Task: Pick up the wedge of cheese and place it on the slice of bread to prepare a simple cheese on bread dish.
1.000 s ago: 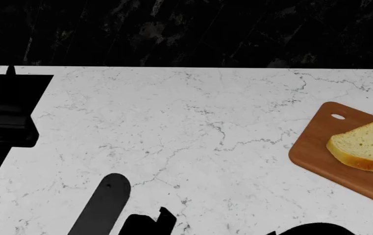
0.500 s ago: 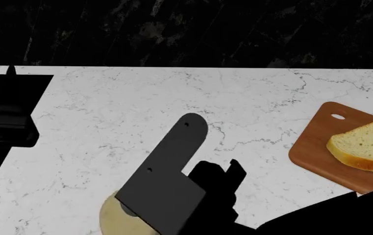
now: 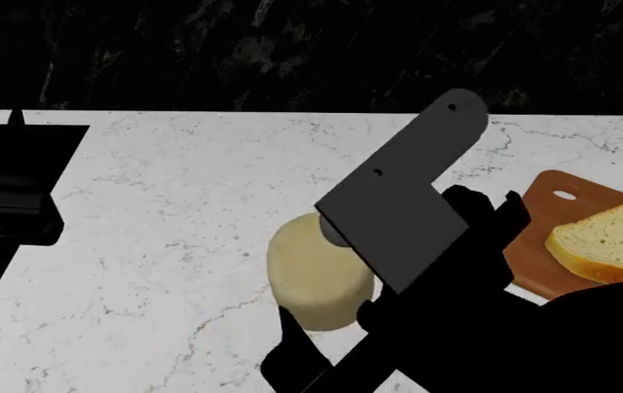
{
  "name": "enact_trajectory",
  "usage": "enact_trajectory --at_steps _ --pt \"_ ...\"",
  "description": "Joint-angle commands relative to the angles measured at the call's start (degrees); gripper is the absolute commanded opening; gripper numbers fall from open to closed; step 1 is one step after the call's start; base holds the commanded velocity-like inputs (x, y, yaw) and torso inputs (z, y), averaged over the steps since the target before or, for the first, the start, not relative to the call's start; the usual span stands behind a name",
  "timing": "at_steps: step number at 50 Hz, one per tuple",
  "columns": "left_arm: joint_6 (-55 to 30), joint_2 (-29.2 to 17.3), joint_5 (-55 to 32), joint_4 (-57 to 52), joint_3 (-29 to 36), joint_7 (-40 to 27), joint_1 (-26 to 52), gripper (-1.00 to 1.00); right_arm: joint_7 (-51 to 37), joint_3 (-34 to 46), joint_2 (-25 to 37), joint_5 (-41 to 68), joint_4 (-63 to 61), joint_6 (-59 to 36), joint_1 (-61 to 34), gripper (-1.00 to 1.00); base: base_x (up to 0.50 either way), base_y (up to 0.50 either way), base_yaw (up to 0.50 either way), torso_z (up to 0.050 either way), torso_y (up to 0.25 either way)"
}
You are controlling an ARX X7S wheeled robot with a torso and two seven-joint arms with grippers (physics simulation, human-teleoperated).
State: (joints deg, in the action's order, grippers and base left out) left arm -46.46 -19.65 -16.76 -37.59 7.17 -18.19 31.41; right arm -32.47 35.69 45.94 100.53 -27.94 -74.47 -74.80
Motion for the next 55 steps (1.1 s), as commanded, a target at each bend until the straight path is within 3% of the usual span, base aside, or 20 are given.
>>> enact_trajectory --at_steps 1,12,27,55 --pt "0.0 -0.1 -0.2 -0.1 0.1 -0.2 0.0 1.0 0.6 -1.0 1.6 -1.3 1.1 -0.2 -1.6 -1.0 0.0 0.0 0.0 0.0 0.0" --pt "0.0 -0.2 -0.3 0.0 0.2 -0.4 0.0 1.0 0.7 -0.7 1.8 -1.3 1.1 0.1 -1.8 -1.0 0.0 0.0 0.0 0.0 0.0" --pt "0.1 -0.3 -0.5 -0.4 0.2 -0.9 0.0 1.0 7.4 1.8 1.4 -15.9 9.8 -0.2 -5.0 -1.0 0.0 0.0 0.0 0.0 0.0" --pt "-0.2 -0.7 -0.9 -0.6 0.5 -1.3 0.5 1.0 4.6 3.8 0.2 -24.0 21.5 1.8 -6.8 -1.0 0.0 0.0 0.0 0.0 0.0"
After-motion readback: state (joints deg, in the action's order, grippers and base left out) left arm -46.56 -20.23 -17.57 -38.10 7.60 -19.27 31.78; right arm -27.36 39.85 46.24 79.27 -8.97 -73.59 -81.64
